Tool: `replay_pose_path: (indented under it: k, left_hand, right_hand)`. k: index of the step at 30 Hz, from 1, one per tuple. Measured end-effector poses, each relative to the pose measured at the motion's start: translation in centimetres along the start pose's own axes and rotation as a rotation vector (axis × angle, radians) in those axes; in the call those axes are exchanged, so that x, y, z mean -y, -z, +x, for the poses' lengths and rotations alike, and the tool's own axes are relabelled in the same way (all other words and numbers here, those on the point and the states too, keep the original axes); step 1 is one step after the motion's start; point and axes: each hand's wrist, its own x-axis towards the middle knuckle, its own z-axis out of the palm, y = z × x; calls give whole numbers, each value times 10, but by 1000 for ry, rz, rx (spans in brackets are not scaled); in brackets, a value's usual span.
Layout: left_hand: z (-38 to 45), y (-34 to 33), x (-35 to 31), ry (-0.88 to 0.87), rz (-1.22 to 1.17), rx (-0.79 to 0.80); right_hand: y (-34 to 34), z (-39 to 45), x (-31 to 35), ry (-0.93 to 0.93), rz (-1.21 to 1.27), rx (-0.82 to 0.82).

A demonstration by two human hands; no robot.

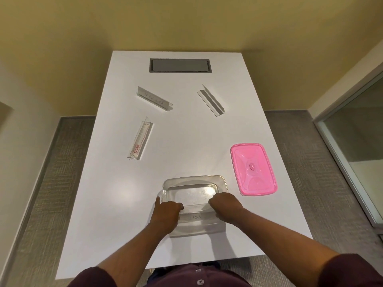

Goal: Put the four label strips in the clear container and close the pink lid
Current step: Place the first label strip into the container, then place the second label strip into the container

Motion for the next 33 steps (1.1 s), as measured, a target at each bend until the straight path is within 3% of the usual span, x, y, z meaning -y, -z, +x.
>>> replay_pose_path:
  k: [3,8,11,14,19,23,33]
  left_hand:
    - [-4,4,4,-64,-113,-57]
    - [-10,16,22,-124,-380,-419]
    - [-8,25,41,-50,-696,-582]
    - [0,34,66,150,-881,-718]
    - [22,45,116,514,-1091,-634]
    - [39,56,147,684,-1256,-522]
    - [104,74,164,827,-1557,-455]
  right_hand:
    - [4,2,-6,-4,145,-56]
    - [34,-1,-14,-80,662,-325]
    - [58,5,-11,-167,944,-414]
    - [83,22,-5,-192,1084,-427]
    - [122,71,7,-218,1203,-376]
    - [154,123,19,-241,1229,-339]
    - [230,257,35,-230,1153,-257]
